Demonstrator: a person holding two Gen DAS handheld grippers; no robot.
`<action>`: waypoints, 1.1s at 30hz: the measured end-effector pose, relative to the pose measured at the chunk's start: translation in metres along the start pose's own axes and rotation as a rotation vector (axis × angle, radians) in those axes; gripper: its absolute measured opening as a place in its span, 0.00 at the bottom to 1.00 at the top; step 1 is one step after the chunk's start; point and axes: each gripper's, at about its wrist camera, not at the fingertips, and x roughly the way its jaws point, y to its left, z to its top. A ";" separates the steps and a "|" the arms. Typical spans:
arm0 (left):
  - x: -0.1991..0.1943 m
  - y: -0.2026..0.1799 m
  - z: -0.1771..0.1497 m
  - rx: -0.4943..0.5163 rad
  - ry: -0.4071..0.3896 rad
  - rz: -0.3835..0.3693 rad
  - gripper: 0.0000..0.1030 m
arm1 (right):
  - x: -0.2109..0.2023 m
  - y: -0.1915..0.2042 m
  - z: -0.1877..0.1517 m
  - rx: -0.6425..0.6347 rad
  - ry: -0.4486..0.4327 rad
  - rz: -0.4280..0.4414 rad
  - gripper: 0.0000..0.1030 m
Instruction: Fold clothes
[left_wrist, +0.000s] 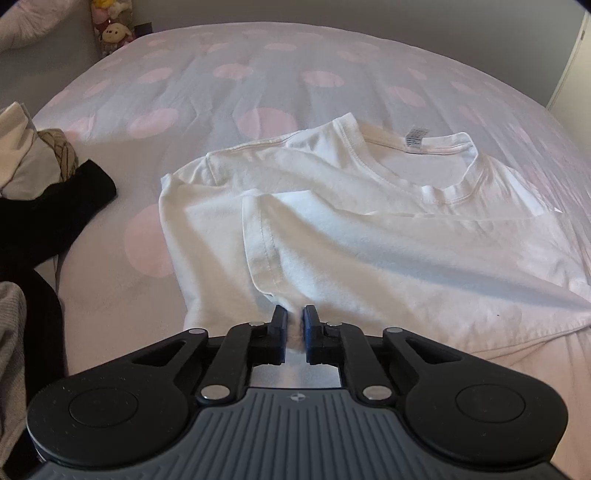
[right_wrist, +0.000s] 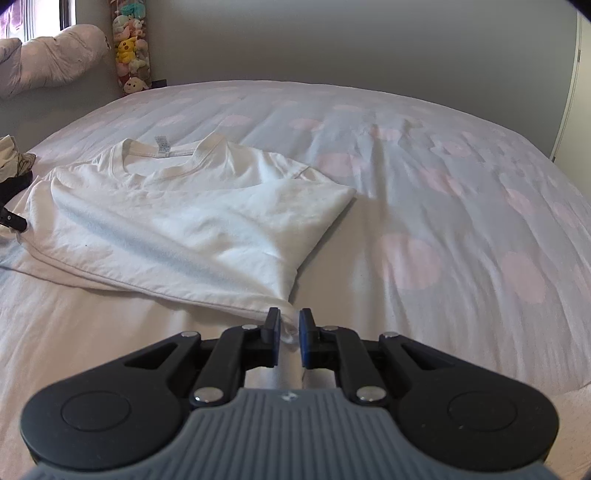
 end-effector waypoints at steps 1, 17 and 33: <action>-0.007 -0.001 0.002 0.008 0.003 -0.004 0.07 | -0.001 0.000 0.001 0.002 -0.003 0.001 0.12; -0.011 0.000 0.007 0.068 0.119 0.160 0.23 | -0.007 -0.012 -0.003 0.039 0.066 0.046 0.07; 0.011 -0.222 0.107 0.497 0.071 -0.236 0.36 | -0.012 0.007 -0.010 -0.295 0.039 -0.035 0.25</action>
